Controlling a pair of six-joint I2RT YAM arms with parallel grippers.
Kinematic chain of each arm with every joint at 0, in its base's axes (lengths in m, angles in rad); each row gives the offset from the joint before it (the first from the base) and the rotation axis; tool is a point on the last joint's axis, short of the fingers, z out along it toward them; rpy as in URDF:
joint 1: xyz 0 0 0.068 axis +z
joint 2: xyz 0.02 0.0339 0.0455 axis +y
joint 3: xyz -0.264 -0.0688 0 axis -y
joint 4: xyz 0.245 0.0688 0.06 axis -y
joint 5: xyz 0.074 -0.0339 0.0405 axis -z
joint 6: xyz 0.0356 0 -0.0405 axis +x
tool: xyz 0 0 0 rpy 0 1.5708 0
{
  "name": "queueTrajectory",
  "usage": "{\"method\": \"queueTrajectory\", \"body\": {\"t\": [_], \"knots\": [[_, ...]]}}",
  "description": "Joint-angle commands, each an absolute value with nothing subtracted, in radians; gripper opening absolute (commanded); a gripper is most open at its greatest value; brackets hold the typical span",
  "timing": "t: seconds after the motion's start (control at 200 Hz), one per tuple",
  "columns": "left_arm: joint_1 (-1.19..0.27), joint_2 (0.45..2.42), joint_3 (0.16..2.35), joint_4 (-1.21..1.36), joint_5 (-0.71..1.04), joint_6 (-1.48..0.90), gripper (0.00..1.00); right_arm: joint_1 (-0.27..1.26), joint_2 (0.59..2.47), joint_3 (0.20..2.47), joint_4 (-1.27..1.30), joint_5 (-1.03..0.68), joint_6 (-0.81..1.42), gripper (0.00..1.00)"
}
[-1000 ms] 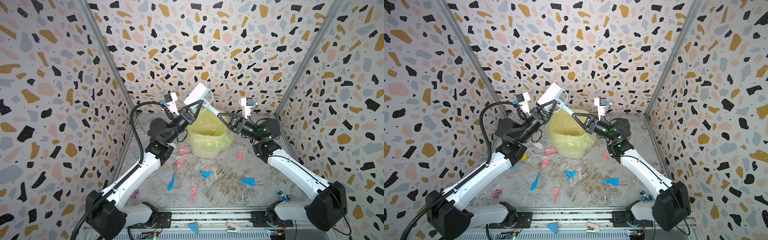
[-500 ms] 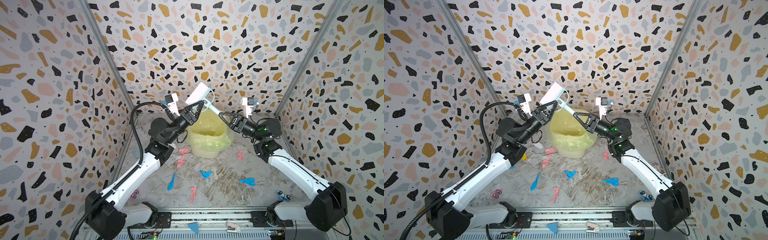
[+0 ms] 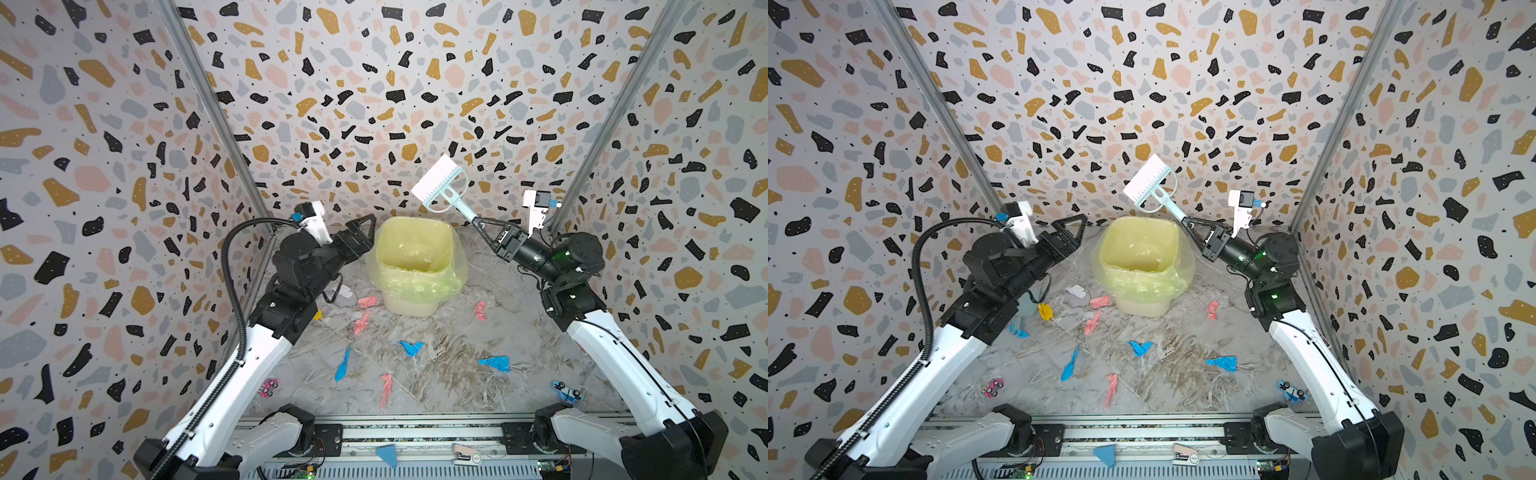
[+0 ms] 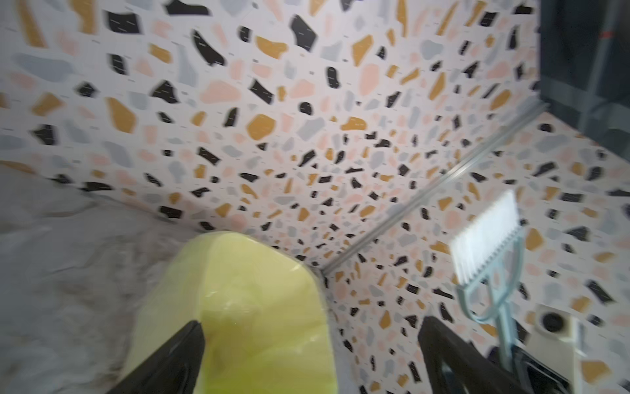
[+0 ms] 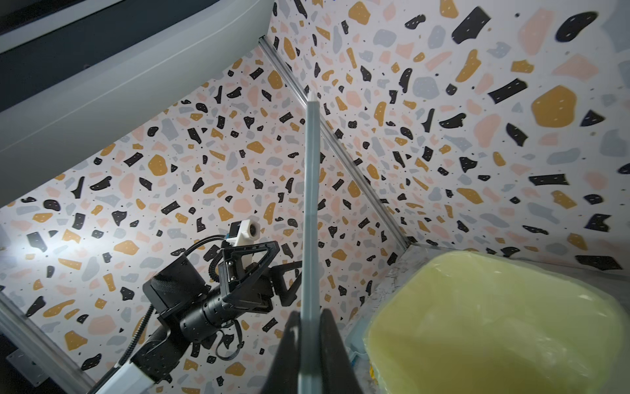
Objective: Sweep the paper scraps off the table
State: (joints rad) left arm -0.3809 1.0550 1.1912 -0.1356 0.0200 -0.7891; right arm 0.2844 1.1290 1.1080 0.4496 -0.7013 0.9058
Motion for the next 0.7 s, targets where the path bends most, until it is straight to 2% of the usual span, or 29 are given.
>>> {"method": "queueTrajectory", "body": {"t": [0.0,0.105,0.22,0.486,0.696], "knots": [[-0.33,1.038,1.221,-0.523,-0.176,-0.68,1.0,0.218,1.078,1.155,0.311,-0.712,0.821,0.0],[-0.258,1.034,1.174,-0.643,-0.233,-0.671,1.0,0.156,1.051,1.152,0.24,-0.727,0.794,0.0],[-0.149,1.026,1.083,-0.649,-0.224,-0.673,1.0,0.1,1.032,1.147,0.187,-0.743,0.774,0.0],[0.158,1.072,0.853,-0.529,-0.113,-0.62,1.0,0.039,1.003,1.124,0.132,-0.763,0.757,0.0],[0.285,1.155,0.748,-0.433,-0.075,-0.566,1.0,0.007,0.987,1.097,0.13,-0.782,0.758,0.0]]}}
